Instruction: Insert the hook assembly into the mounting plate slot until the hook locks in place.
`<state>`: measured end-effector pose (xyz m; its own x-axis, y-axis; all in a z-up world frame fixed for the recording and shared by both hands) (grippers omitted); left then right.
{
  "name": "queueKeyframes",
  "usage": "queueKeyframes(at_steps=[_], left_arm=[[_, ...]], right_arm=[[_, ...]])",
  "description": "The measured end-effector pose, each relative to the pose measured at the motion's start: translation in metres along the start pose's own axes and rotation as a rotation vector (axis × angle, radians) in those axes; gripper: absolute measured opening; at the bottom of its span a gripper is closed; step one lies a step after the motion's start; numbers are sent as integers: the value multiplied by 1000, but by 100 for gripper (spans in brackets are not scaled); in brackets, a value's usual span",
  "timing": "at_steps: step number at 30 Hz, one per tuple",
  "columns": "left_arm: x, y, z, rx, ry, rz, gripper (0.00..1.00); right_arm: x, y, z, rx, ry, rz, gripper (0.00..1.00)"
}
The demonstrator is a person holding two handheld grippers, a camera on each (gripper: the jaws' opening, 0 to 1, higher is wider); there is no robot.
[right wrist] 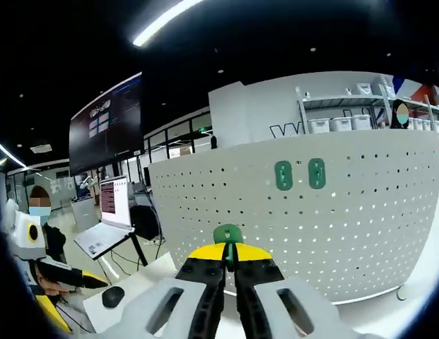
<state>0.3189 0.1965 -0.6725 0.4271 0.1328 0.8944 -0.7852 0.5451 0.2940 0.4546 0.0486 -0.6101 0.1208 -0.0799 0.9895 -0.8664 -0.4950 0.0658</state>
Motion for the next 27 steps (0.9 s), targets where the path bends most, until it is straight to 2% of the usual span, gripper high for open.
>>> queueKeyframes(at_steps=[8, 19, 27], left_arm=[[-1, 0, -5, 0, 10, -5, 96], [-6, -3, -11, 8, 18, -31, 98], [-9, -4, -14, 17, 15, -43, 97]], right_arm=[[6, -4, 33, -77, -9, 24, 0], [8, -9, 63, -142, 0, 29, 0], [16, -13, 89, -198, 9, 51, 0]])
Point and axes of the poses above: the point that each gripper's makers call its tool centre point, and the gripper's own axes: y roughly backward along the fingers, z roughly to its right, x roughly out of its top, the point moved 2 cm from there along y, roughly backward along the fingers, and after that the axes turned 1 degree about x, right-handed, at the moved point
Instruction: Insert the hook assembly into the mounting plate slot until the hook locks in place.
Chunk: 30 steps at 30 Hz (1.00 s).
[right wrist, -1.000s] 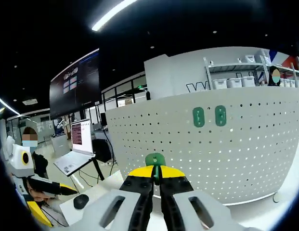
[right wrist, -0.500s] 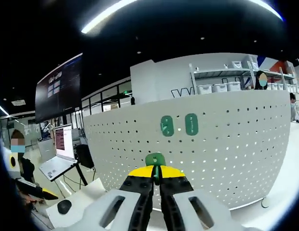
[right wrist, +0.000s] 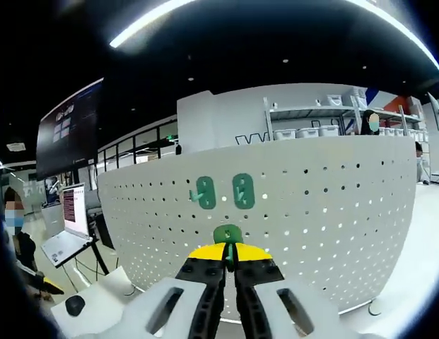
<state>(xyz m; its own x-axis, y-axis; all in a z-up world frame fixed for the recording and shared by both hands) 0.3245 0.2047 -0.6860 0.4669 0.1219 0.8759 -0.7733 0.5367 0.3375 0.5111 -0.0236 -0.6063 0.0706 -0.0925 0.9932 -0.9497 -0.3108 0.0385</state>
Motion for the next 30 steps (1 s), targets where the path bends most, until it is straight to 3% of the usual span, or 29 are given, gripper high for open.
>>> queueKeyframes(at_steps=[9, 15, 30], left_arm=[[-2, -2, -4, 3, 21, -7, 97], [3, -3, -3, 1, 20, -1, 97], [1, -3, -6, 12, 26, -33, 96]], right_arm=[[18, -6, 16, -33, 19, 36, 0], [23, -10, 15, -34, 47, 48, 0], [43, -26, 43, -105, 1, 98, 0]])
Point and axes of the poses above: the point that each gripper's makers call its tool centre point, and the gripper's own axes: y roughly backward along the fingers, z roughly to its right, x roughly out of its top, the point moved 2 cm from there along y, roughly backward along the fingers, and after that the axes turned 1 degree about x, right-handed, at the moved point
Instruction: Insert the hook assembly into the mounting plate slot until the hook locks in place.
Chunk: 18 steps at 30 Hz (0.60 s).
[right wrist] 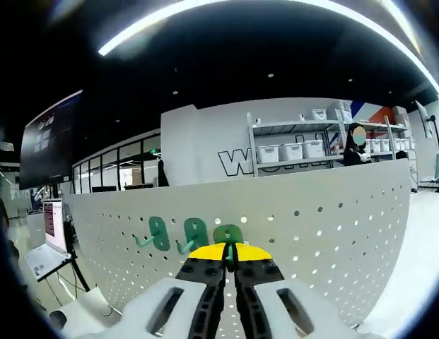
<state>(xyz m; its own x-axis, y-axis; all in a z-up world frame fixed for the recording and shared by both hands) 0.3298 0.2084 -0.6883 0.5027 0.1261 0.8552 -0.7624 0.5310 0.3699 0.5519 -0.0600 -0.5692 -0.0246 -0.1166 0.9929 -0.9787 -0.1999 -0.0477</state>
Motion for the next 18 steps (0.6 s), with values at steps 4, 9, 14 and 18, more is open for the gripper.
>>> queueKeyframes(at_steps=[4, 9, 14, 18], left_arm=[[-1, 0, -2, 3, 4, -5, 96], [0, -3, 0, -3, -1, -9, 95], [2, -2, -2, -3, -1, -8, 94], [1, -2, -4, 2, 1, -11, 94]], right_arm=[[6, -3, 7, -17, -3, 17, 0], [8, -5, 10, -26, -5, 26, 0], [10, -8, 9, -30, -11, 37, 0], [6, -11, 9, -45, -22, 32, 0]])
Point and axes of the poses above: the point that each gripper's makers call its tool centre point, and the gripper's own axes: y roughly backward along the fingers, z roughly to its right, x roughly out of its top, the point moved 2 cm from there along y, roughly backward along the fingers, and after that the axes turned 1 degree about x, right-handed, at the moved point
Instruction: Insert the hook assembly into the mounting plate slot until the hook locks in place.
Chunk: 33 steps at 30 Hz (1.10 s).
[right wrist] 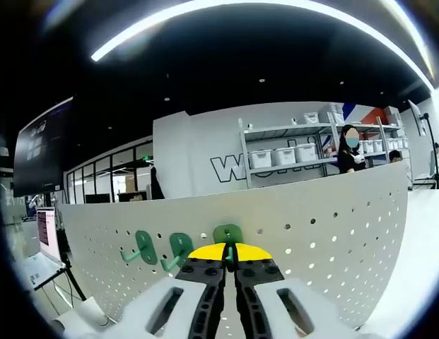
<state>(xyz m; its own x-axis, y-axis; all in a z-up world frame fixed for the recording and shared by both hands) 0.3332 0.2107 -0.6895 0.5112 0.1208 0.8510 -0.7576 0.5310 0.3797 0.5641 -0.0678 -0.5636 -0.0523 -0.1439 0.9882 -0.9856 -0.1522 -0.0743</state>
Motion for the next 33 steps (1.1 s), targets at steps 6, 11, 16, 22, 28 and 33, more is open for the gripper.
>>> queueKeyframes(at_steps=[6, 11, 16, 22, 28, 33], left_arm=[[-2, 2, -1, 5, 4, -5, 94], [-1, 2, -2, 7, 0, -9, 94], [1, 1, -2, 7, 1, -2, 94], [-1, 0, -1, 2, -3, -9, 94], [-2, 4, -2, 8, -2, -2, 94], [-7, 8, -2, 13, -7, -13, 94]], right_arm=[[0, -1, 0, -10, -10, 10, 0], [-2, -1, -2, -15, -11, 2, 0], [-5, -2, -2, -25, -8, -4, 0], [-6, -2, -2, -28, 7, -22, 2], [-5, 1, -7, -10, 6, -44, 13], [13, 7, -1, -37, -19, -7, 21]])
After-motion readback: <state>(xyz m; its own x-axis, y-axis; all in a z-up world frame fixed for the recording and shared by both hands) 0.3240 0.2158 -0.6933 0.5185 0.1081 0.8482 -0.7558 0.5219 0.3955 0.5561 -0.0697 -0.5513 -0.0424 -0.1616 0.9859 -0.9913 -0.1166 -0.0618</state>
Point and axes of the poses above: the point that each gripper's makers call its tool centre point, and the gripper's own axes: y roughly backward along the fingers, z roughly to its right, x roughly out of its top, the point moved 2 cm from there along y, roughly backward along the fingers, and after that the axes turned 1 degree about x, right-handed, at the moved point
